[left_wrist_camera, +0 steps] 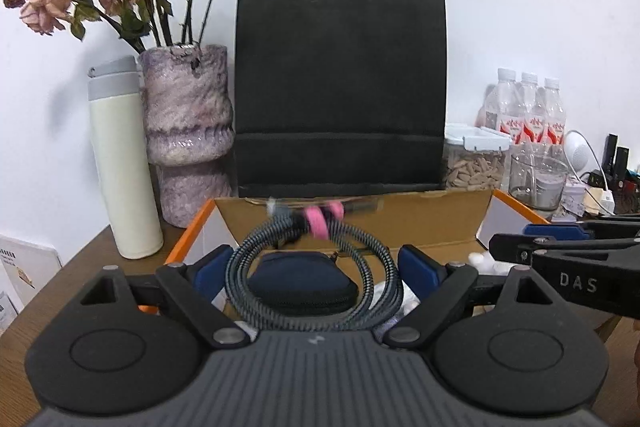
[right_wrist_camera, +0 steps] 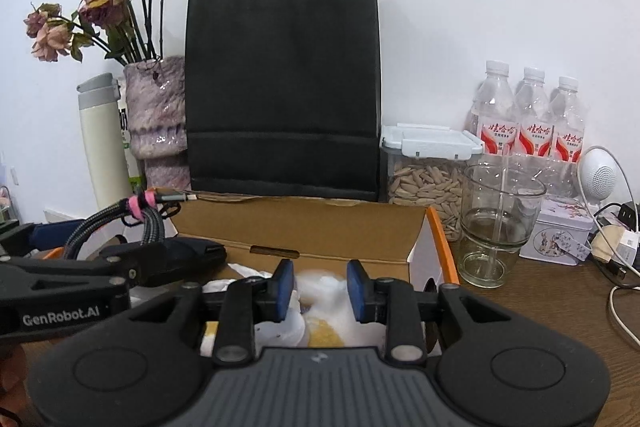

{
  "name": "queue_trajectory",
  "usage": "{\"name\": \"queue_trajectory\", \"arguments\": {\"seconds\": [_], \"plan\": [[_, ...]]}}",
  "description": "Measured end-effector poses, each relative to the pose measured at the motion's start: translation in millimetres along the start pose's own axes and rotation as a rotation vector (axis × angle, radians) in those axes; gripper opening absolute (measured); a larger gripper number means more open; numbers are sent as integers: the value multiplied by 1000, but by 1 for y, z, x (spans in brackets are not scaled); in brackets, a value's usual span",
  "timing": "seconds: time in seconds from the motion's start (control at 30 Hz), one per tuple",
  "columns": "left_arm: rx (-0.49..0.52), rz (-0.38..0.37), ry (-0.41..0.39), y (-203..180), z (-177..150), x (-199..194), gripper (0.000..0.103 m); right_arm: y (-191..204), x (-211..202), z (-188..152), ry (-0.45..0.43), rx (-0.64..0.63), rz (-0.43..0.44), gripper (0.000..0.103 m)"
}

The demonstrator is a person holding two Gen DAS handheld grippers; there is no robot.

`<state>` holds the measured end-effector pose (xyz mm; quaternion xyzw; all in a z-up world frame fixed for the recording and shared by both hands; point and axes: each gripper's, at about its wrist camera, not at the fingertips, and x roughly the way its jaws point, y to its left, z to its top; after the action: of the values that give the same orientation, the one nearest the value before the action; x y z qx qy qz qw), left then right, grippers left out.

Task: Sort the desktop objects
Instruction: 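Lower the cable and white piece into the box and open both grippers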

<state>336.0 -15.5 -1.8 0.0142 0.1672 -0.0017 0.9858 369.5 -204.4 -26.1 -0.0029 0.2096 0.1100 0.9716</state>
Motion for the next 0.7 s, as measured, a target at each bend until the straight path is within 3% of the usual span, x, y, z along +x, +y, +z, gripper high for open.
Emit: {"name": "queue_trajectory", "arguments": {"seconds": [0.1, 0.23, 0.3, 0.7], "plan": [[-7, 16, -33, 1, 1, -6, 103, -1, -4, 0, -12, 11, 2, 62], [-20, 32, -63, 2, 1, -11, 103, 2, -7, -1, -21, 9, -24, 76], [-37, 27, -66, 4, 1, -11, 103, 1, -7, -1, -20, 16, -44, 88], [-52, 34, -96, 12, 0, -17, 103, -2, -8, -2, -19, 39, -40, 100]]}}
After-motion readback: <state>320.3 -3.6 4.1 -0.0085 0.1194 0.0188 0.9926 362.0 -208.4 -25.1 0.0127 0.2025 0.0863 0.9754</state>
